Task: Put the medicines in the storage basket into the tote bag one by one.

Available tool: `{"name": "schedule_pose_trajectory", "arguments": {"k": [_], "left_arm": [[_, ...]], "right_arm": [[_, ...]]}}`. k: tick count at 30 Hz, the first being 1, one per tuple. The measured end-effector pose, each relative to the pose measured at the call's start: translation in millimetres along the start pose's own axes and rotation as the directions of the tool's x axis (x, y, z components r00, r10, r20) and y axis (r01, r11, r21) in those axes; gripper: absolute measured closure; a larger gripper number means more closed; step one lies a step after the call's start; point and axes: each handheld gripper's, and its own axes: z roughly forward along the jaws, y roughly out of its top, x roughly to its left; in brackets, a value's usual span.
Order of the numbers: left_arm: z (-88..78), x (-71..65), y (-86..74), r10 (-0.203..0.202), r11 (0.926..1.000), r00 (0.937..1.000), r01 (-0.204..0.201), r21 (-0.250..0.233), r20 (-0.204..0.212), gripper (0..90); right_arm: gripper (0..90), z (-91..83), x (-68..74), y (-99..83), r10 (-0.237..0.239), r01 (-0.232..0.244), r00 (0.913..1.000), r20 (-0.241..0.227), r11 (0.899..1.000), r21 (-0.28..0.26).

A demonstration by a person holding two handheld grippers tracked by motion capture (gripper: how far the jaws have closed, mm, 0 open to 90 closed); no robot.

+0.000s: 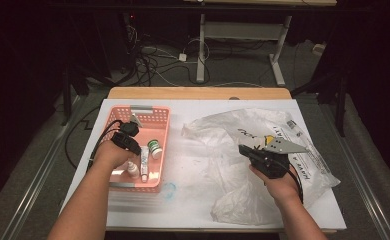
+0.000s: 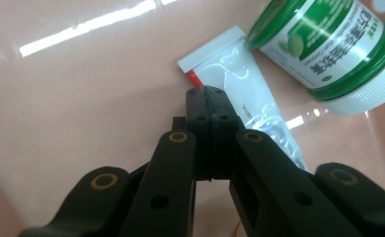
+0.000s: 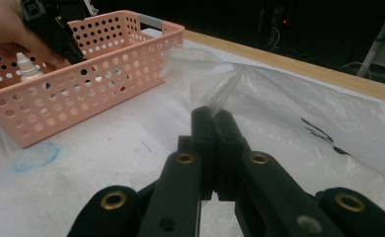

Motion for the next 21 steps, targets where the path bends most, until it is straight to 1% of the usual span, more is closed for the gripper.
{"name": "schedule_pose_trajectory", "arguments": {"k": [3, 8, 12, 15, 16, 17, 19, 20, 21], "left_arm": [[1.5, -1.7, 2.4, 0.005, 0.9999, 0.9999, -0.004, -0.013, 0.01, 87.7], [1.4, -3.4, 3.3, 0.009, 0.9995, 1.0, -0.009, -0.029, -0.002, 87.6], [-6.5, -4.0, 0.6, 0.007, 0.9976, 0.9997, -0.009, -0.068, -0.024, 87.4], [-13.0, -4.8, -2.8, -0.001, 0.9962, 0.9997, -0.001, -0.087, -0.023, 86.9], [-15.0, -4.7, -3.6, -0.003, 0.9957, 0.9999, 0.002, -0.093, -0.014, 84.3], [-16.8, -4.6, -4.3, -0.009, 0.9949, 1.0, 0.008, -0.1, -0.004, 76.5], [-19.5, -5.2, -5.6, -0.007, 0.9937, 0.9999, 0.008, -0.111, 0.007, 76.1], [-19.6, -5.1, -5.6, -0.003, 0.9937, 0.9998, 0.005, -0.112, 0.018, 71.3], [-18.7, -4.7, -5.2, -0.006, 0.9946, 0.9992, 0.01, -0.103, 0.04, 66.2]], "right_arm": [[90.0, 0.3, -0.2, -0.5, -0.003, 0.003, 1.0, 0.001, 1.0, 0.004], [90.0, 0.6, 0.1, -1.1, -0.004, 0.004, 1.0, -0.001, 1.0, 0.009], [90.0, 0.9, 0.3, -1.4, -0.005, 0.005, 1.0, -0.001, 1.0, 0.008], [90.0, 1.5, 0.9, -1.3, -0.005, 0.005, 1.0, -0.002, 1.0, 0.007], [90.0, 1.6, 1.4, -1.3, -0.004, 0.004, 1.0, -0.001, 1.0, 0.009], [90.0, 1.7, 1.8, -1.4, -0.012, 0.012, 0.9999, -0.004, 1.0, 0.01], [90.0, 1.5, 2.2, -1.2, -0.013, 0.013, 0.9999, -0.003, 1.0, 0.01], [90.0, 1.3, 2.3, -1.0, -0.014, 0.015, 0.9999, -0.002, 1.0, 0.009], [90.0, 1.0, 2.5, -0.8, -0.015, 0.015, 0.9999, -0.003, 1.0, 0.009]]}}
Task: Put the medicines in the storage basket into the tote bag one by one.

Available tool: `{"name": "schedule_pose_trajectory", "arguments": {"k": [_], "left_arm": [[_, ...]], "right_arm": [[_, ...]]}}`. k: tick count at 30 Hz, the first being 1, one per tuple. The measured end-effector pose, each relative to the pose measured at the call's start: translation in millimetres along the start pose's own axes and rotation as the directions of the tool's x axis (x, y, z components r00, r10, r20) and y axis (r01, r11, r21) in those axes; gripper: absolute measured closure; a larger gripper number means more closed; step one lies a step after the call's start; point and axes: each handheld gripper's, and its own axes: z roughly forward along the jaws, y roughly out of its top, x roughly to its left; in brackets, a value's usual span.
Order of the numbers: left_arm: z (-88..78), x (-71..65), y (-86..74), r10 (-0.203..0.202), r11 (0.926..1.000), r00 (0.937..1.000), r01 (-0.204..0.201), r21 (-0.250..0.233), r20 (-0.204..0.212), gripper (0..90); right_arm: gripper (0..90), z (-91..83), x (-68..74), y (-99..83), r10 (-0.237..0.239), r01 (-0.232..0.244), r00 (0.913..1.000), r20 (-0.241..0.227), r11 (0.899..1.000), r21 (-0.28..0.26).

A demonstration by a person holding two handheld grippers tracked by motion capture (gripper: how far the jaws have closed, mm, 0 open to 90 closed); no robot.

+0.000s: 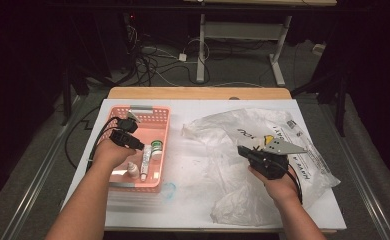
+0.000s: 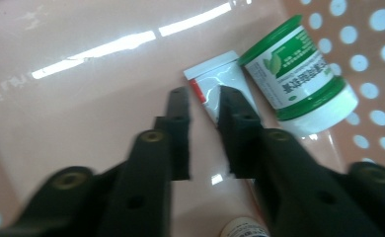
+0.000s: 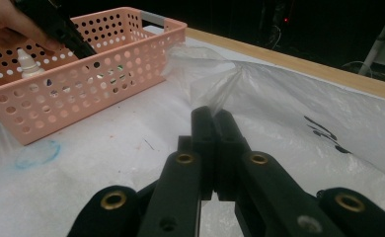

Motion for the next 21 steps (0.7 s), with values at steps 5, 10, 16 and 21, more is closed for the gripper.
{"name": "schedule_pose_trajectory", "arguments": {"k": [5, 10, 16, 21], "left_arm": [[6.5, 0.7, 4.4, -0.029, 0.9987, 0.9983, 0.027, 0.043, 0.051, 47.6], [15.9, 0.4, 7.6, -0.043, 0.9946, 0.9974, 0.037, 0.097, 0.058, 43.4], [21.1, -1.5, 9.8, -0.034, 0.9919, 0.9985, 0.029, 0.124, 0.043, 43.4], [22.9, -1.1, 10.6, -0.036, 0.9901, 0.9986, 0.03, 0.137, 0.04, 46.6]], "right_arm": [[90.0, -1.0, 0.0, 0.4, 0.011, -0.011, 0.9999, 0.003, 1.0, -0.005], [90.0, -1.3, -1.9, 0.0, 0.009, -0.009, 1.0, 0.003, 1.0, -0.005], [90.0, -1.2, -2.1, -0.6, 0.016, -0.016, 0.9999, 0.005, 1.0, -0.003], [90.0, -0.3, -2.2, -0.9, 0.01, -0.01, 0.9999, 0.004, 1.0, -0.003]]}}
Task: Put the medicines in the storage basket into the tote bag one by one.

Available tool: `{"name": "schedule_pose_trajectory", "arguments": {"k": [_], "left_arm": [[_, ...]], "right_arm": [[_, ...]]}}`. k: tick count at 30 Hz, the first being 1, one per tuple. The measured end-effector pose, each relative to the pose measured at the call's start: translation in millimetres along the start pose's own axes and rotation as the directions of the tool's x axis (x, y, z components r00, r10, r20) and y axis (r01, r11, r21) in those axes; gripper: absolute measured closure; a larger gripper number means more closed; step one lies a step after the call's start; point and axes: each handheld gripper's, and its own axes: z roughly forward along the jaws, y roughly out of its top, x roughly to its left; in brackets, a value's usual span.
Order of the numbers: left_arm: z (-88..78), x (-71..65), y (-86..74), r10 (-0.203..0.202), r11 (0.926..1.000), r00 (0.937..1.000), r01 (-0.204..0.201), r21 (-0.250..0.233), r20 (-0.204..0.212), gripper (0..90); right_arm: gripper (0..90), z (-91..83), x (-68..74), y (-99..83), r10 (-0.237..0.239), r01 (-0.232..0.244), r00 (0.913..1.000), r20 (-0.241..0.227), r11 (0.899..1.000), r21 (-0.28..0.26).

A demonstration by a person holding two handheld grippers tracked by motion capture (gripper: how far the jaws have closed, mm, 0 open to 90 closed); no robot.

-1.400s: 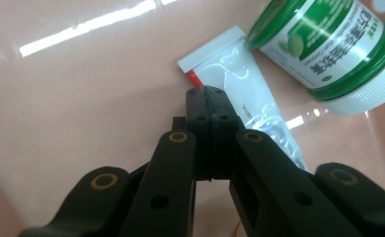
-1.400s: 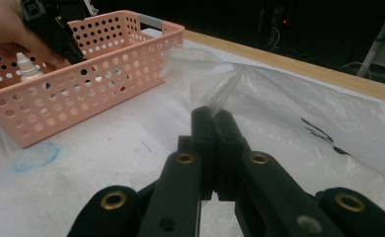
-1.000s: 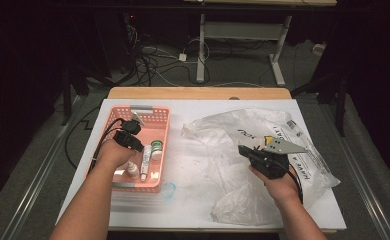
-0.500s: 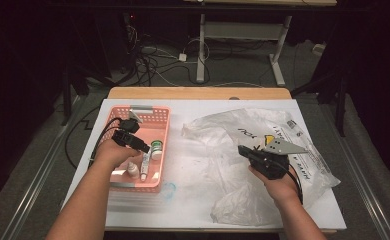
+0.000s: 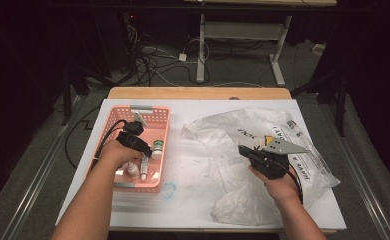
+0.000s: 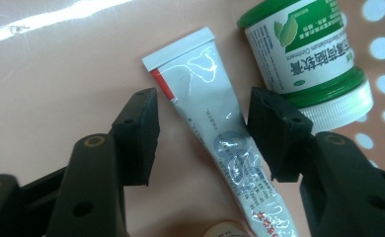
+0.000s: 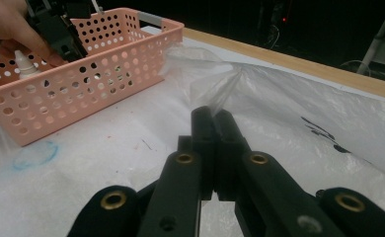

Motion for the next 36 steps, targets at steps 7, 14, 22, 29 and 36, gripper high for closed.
{"name": "schedule_pose_trajectory", "arguments": {"k": [7, 14, 22, 29, 36], "left_arm": [[-0.6, 2.5, 1.7, -0.011, 0.9994, 0.9998, 0.011, -0.033, -0.018, 55.2], [-1.3, 6.7, 2.6, -0.017, 0.9963, 0.9994, 0.015, -0.084, -0.03, 59.2], [-3.1, 9.3, 0.9, -0.008, 0.9924, 0.9963, -0.002, -0.123, -0.086, 64.1], [3.3, 4.6, 1.4, 0.01, 0.9944, 0.9929, -0.023, -0.103, -0.119, 52.5], [3.8, 1.4, 0.3, 0.03, 0.9919, 0.9891, -0.047, -0.118, -0.144, 64.2]], "right_arm": [[90.0, 0.6, 0.4, -0.5, 0.002, -0.002, 1.0, 0.001, 1.0, 0.004], [90.0, 1.0, -0.2, -1.1, 0.005, -0.005, 1.0, 0.001, 1.0, 0.004], [90.0, 0.8, -0.4, -1.2, 0.003, -0.003, 1.0, 0.002, 1.0, 0.005], [90.0, 0.7, -0.3, -1.1, 0.005, -0.005, 1.0, 0.002, 1.0, 0.004], [90.0, -0.4, -0.9, -0.9, 0.002, -0.002, 1.0, 0.001, 1.0, 0.002]]}}
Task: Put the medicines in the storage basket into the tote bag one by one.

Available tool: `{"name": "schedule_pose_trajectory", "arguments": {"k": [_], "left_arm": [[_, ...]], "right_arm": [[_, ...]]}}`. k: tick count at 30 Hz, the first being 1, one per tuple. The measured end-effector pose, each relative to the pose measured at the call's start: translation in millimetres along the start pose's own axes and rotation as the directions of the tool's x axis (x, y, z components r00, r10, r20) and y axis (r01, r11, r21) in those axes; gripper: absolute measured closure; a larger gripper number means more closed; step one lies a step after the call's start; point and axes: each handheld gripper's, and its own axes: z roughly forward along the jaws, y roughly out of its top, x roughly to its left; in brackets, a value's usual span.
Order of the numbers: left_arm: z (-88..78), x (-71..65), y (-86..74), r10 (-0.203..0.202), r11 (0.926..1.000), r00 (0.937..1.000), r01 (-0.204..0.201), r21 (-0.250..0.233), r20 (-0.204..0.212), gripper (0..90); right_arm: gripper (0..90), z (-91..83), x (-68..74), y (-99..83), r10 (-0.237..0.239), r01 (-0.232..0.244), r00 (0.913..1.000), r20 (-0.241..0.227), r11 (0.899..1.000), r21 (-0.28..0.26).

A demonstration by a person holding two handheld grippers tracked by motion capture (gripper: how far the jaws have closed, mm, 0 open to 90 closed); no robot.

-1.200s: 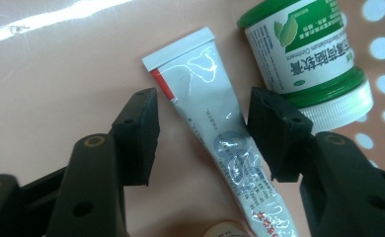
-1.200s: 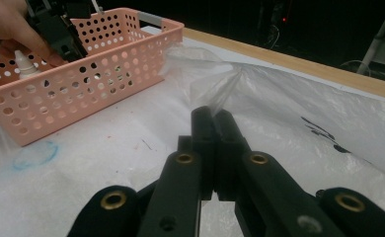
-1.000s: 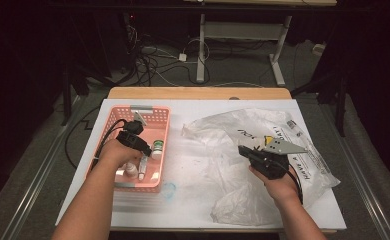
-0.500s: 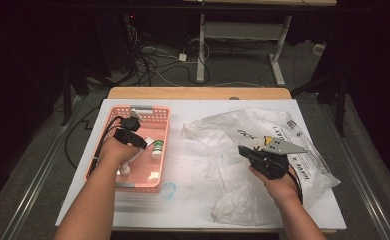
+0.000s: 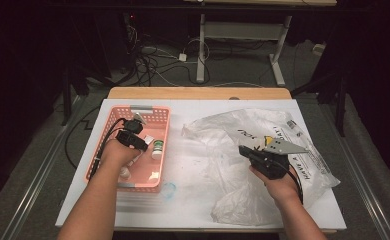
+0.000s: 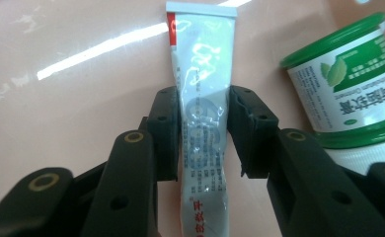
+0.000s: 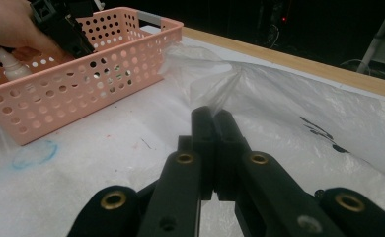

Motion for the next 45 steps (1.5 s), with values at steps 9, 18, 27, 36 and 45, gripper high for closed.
{"name": "schedule_pose_trajectory", "arguments": {"k": [9, 18, 27, 36, 45], "left_arm": [[-8.3, -0.7, -2.1, 0.009, 0.9973, 1.0, -0.009, -0.073, -0.003, 66.3], [-26.3, -2.6, -6.8, 0.034, 0.9759, 0.9994, -0.031, -0.216, 0.011, 87.8], [-18.2, 1.1, -4.6, 0.031, 0.9875, 0.9995, -0.031, -0.155, 0.0, 69.2], [3.2, 0.9, 0.0, 0.043, 0.9983, 0.999, -0.043, -0.04, -0.013, 54.4], [3.6, -2.7, -0.5, 0.057, 0.9959, 0.9982, -0.058, -0.07, -0.018, 68.3]], "right_arm": [[90.0, -0.9, -0.4, 0.3, 0.003, -0.003, 1.0, 0.0, 1.0, -0.007], [90.0, -1.5, -0.1, 0.7, 0.008, -0.008, 1.0, 0.001, 1.0, -0.01], [90.0, -0.6, -0.3, 0.2, 0.0, 0.0, 1.0, -0.002, 1.0, -0.005], [90.0, -0.5, -0.7, -0.2, 0.003, -0.003, 1.0, 0.0, 1.0, -0.001], [90.0, -1.1, -0.5, -0.4, 0.007, -0.007, 1.0, 0.002, 1.0, -0.002]]}}
